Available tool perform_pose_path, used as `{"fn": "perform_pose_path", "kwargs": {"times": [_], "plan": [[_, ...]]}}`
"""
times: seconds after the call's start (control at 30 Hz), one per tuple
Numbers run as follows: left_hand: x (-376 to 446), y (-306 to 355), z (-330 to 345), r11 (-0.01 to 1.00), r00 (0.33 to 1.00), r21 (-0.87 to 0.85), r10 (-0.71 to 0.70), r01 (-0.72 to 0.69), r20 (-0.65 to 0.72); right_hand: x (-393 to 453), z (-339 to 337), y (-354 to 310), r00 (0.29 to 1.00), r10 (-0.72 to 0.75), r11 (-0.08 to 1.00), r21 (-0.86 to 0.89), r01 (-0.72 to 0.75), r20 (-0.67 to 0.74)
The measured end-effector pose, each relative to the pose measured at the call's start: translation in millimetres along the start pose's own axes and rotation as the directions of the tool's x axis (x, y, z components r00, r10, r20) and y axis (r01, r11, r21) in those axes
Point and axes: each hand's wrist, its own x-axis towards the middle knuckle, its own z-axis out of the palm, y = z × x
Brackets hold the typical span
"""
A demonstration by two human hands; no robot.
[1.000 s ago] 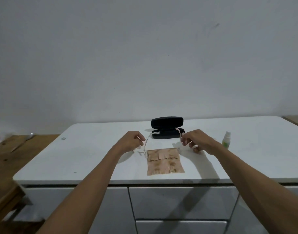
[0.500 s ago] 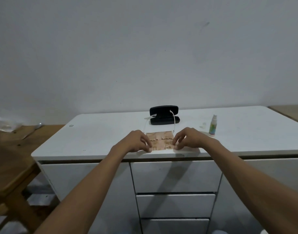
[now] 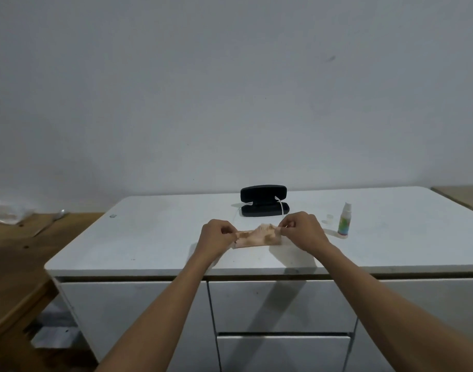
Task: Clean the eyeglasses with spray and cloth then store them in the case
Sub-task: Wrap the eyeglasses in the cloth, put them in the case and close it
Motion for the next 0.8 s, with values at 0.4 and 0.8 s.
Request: {"fn": "perform_pose_path", "kwargs": {"times": [0.4, 0.8], "plan": [[20.9, -1.0, 30.4, 0.965, 0.934, -0.102, -0.259, 0.241, -0.246, 16.7, 22.4, 5.3, 0.974, 0.198, 0.97, -0.121, -0.211, -0.11], [23.0, -11.8, 20.0, 0.999, 0.978, 0.051, 0.025, -0.015, -0.207, 11.8, 10.9, 2.2, 0.988, 0.051, 0.995, 0.091, -0.038, -0.149]]}}
